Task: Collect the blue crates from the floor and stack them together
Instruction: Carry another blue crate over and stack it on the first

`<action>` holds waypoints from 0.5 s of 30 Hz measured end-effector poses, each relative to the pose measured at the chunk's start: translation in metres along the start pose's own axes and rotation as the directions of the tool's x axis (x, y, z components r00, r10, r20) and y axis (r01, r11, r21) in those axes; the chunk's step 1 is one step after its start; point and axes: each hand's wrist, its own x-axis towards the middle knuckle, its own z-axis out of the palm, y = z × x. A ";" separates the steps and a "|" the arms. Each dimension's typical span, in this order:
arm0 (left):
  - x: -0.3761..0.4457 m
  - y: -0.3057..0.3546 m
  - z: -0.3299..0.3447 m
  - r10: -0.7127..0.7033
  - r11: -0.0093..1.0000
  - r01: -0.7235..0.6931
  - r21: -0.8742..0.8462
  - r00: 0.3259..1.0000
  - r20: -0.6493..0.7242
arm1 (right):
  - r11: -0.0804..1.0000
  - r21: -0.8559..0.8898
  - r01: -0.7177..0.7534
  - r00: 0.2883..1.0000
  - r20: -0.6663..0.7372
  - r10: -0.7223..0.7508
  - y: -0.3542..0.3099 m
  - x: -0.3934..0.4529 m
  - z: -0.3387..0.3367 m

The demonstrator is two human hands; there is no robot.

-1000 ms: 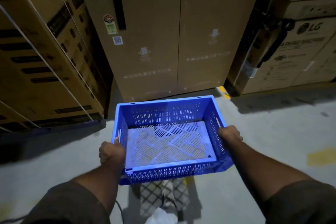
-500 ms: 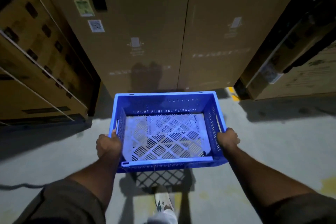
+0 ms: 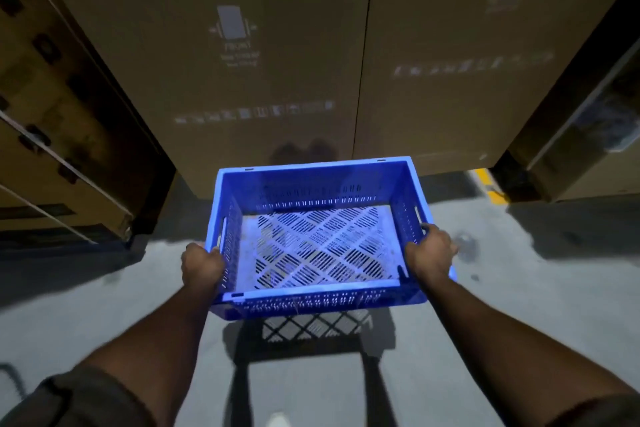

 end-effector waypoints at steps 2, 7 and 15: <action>0.025 -0.006 0.036 0.036 0.999 -0.036 -0.015 0.999 -0.021 | 1.000 0.011 0.029 0.999 -0.019 -0.029 0.015 0.025 0.042; 0.084 -0.012 0.091 0.128 0.986 -0.131 -0.105 0.991 -0.032 | 0.997 0.027 0.078 0.996 -0.050 -0.077 0.029 0.070 0.100; 0.106 -0.015 0.117 0.255 0.962 -0.254 -0.098 0.967 0.000 | 0.974 -0.061 0.220 0.972 -0.068 -0.224 0.030 0.105 0.131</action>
